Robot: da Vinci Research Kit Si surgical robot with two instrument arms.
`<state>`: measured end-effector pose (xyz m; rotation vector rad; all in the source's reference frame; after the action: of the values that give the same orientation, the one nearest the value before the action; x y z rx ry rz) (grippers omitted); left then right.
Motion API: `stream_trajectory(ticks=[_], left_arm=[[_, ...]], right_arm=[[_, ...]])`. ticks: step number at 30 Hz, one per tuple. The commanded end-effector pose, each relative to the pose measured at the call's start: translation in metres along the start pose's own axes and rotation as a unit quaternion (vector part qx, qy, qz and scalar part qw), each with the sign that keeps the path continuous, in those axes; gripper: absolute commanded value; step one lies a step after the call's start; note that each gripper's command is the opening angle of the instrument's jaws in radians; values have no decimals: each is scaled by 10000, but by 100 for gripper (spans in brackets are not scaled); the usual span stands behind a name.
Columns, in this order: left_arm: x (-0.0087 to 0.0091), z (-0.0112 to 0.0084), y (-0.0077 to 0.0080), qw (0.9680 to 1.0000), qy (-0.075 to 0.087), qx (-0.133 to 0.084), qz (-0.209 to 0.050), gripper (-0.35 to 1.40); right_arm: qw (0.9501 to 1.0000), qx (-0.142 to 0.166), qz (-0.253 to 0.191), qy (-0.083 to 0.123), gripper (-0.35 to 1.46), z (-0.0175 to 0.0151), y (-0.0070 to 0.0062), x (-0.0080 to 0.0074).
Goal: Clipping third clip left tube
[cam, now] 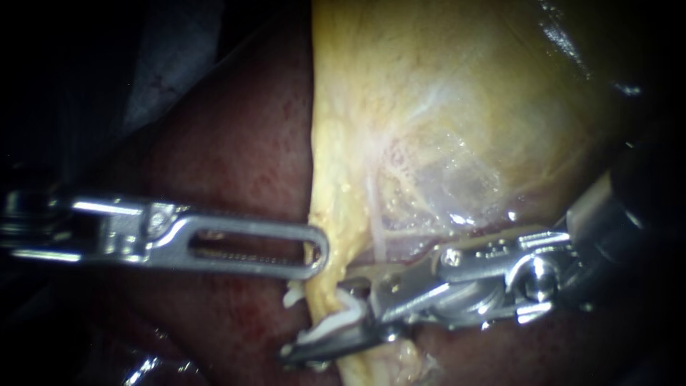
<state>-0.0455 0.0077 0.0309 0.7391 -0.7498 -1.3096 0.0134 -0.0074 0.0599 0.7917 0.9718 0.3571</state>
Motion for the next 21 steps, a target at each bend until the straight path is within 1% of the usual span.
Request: stream_trajectory(ticks=[1, 9, 14, 16, 17, 18, 21], left_arm=[[0, 0, 0, 10000, -1, 0, 0, -35], [0, 1, 0, 10000, -2, -1, -1, -35], [0, 1, 0, 10000, -2, -1, -1, -35], [0, 1, 0, 10000, -2, -1, -1, -35], [0, 1, 0, 10000, -2, -1, -1, -35], [0, 1, 0, 10000, -2, -1, -1, -35], [0, 1, 0, 10000, -3, -2, -2, -35]], right_arm=[[10000, 2, 38, 3, 53, 0, 0, 0], [9999, 6, 134, 3, 47, 3, 0, -5], [9997, 10, 252, 12, 37, 1, 3, -5], [9992, 18, 400, 23, 21, -1, 5, -5], [9985, 39, 547, 27, 11, -2, 6, -5], [9983, 30, 576, 35, 1, -4, 8, -5], [9974, 34, 725, 51, -14, -10, 15, -5]])
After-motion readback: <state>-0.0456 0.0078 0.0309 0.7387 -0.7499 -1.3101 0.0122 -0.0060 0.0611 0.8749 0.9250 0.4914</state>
